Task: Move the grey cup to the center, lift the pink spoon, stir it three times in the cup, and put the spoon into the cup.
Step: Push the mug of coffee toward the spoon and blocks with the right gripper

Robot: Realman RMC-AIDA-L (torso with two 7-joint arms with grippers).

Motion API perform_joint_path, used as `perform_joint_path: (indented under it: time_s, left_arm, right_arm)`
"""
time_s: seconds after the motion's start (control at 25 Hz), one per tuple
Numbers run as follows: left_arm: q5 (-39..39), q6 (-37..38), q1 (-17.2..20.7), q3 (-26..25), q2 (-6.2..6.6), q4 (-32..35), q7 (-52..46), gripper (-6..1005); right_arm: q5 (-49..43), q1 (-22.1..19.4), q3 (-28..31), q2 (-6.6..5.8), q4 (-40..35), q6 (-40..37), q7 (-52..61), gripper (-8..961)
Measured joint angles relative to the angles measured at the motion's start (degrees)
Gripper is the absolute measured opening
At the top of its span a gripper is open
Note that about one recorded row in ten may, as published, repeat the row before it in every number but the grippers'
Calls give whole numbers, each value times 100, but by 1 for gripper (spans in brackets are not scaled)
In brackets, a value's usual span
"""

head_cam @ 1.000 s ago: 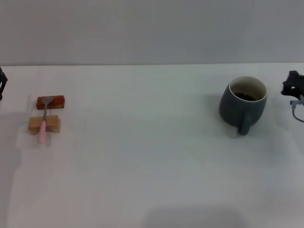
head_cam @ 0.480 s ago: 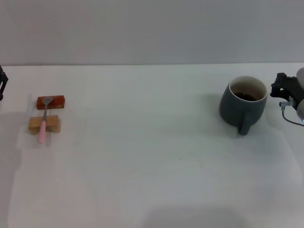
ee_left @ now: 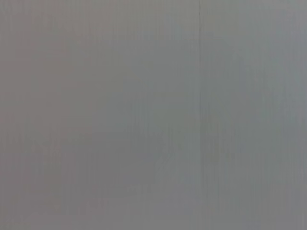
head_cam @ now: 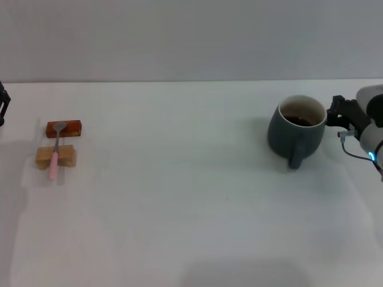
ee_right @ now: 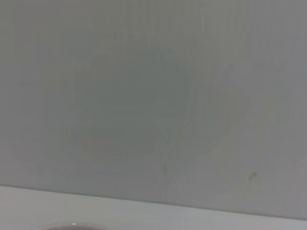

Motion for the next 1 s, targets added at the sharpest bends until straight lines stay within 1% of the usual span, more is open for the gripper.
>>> perform_joint_path:
  time_s: [0.48,1.0]
  left_arm:
    - [7,4,-4,0,0,-2,0,808]
    - [-2,10,-4,0,0,-1,0,808]
  right_arm:
    - [-385,165,0,66,359,142,25,-2]
    - [-683,265,-3,97,811,381,36,-1]
